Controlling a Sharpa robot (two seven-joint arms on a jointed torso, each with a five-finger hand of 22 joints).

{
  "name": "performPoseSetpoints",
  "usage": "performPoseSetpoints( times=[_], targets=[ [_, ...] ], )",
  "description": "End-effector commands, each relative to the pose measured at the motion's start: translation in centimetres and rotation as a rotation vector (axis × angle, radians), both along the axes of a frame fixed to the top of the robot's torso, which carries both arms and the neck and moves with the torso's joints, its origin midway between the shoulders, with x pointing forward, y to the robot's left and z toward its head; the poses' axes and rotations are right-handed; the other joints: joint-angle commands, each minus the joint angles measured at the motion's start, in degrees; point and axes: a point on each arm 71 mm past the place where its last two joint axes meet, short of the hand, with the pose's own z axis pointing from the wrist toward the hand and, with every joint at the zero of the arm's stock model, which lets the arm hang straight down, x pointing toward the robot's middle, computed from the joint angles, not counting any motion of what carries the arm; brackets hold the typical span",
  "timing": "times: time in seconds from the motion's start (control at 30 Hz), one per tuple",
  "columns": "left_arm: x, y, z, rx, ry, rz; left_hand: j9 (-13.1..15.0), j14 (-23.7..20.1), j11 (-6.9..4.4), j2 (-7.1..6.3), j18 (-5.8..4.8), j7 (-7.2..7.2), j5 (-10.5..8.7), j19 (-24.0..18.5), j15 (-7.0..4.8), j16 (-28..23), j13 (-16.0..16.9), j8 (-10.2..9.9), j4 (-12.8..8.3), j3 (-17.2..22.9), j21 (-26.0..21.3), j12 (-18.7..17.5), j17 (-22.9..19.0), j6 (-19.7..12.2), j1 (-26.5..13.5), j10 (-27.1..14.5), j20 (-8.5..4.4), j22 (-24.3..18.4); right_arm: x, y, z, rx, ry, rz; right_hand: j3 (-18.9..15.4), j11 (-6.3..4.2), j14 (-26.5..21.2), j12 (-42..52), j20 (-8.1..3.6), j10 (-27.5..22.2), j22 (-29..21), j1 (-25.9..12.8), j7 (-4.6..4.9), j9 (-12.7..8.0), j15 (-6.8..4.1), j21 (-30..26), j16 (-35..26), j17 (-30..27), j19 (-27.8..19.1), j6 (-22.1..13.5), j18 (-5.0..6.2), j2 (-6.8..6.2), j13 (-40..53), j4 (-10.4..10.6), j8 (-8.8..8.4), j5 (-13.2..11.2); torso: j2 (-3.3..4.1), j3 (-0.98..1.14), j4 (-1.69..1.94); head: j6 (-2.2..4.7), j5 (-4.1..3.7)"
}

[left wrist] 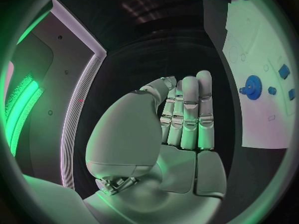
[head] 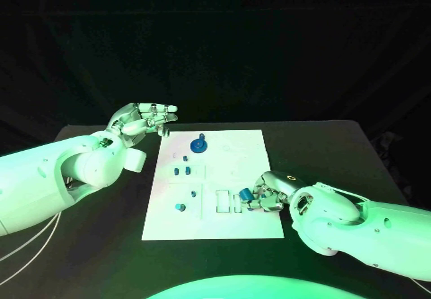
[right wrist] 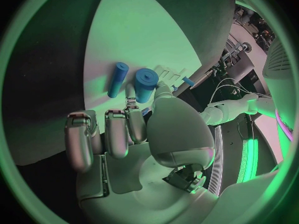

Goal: Assemble the parts on the task board

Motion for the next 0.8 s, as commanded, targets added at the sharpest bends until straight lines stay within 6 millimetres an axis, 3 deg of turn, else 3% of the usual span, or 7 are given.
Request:
performPoseSetpoints(
  times=[0.03, 0.3, 0.53, 0.8],
  targets=[
    [-0.1, -0.2, 0.1, -0.009, -0.001, -0.021, -0.1, -0.4, -0.07, 0.17, 0.76, -0.02, -0.14, 0.1, 0.05, -0.3, 0.1, -0.3, -0.3, -0.2, -0.2, 0.3, 0.0, -0.2, -0.3, -0.3, 0.23, -0.1, -0.5, -0.3, -0.7, -0.01, 0.014, -0.017, -0.5, -0.39, 4.1, 0.4, -0.51, 0.2, 14.7, 1.1, -0.33, 1.0, -0.61, 0.6, 0.5, 4.7, 5.7, -0.2, -0.99, 0.7, 3.7, -0.1, 0.68, 1.7, -0.03, 0.02, 0.0, 0.03, 0.08],
    [0.0, -0.2, 0.1, -0.008, -0.001, -0.02, -0.1, -0.4, -0.07, 0.17, 0.76, -0.02, -0.14, 0.1, 0.05, -0.3, 0.1, -0.3, -0.3, -0.2, -0.2, 0.3, 0.0, -0.2, -0.3, -0.3, 0.23, -0.1, -1.0, -0.1, 1.3, 0.073, -0.057, -0.04, -0.9, -0.83, 4.3, 1.4, -0.84, 1.3, 15.1, 2.4, -0.8, 3.3, -0.96, 1.8, 1.1, 5.5, 6.0, -0.1, -1.25, 1.67, 5.0, -0.1, 1.84, 5.3, -0.07, -0.02, 0.05, 0.32, 0.03],
    [0.0, -0.3, 0.1, -0.01, -0.002, -0.022, -0.1, -0.4, -0.06, 0.21, 0.76, -0.01, -0.12, 0.2, 0.07, -0.3, 0.1, -0.3, -0.3, -0.2, -0.3, 0.3, -0.1, -0.3, -0.4, -0.3, 0.25, -0.1, -1.1, 0.9, 3.0, 0.138, -0.084, -0.037, -1.0, -0.92, 4.4, 1.8, -0.92, 1.6, 15.1, 2.5, -0.89, 3.8, -1.04, 1.8, 1.3, 5.9, 6.0, -0.2, -1.25, 2.02, 5.5, 0.1, 2.01, 5.9, 0.0, -0.01, 0.08, 0.48, 0.09],
    [0.0, -0.3, 0.1, -0.009, -0.003, -0.021, -0.1, -0.4, -0.06, 0.21, 0.76, -0.01, -0.12, 0.2, 0.07, -0.3, 0.1, -0.3, -0.3, -0.2, -0.3, 0.3, -0.1, -0.3, -0.4, -0.3, 0.25, -0.1, -1.1, 2.1, 2.7, 0.148, -0.016, -0.021, -1.4, -1.02, 4.5, 2.1, -0.99, 1.9, 15.1, 2.0, -1.01, 4.4, -1.12, 1.8, 1.6, 6.3, 6.0, 0.0, -1.25, 2.45, 5.9, 0.3, 2.24, 6.3, 0.06, -0.04, -0.01, 0.35, 0.36]
  ],
)
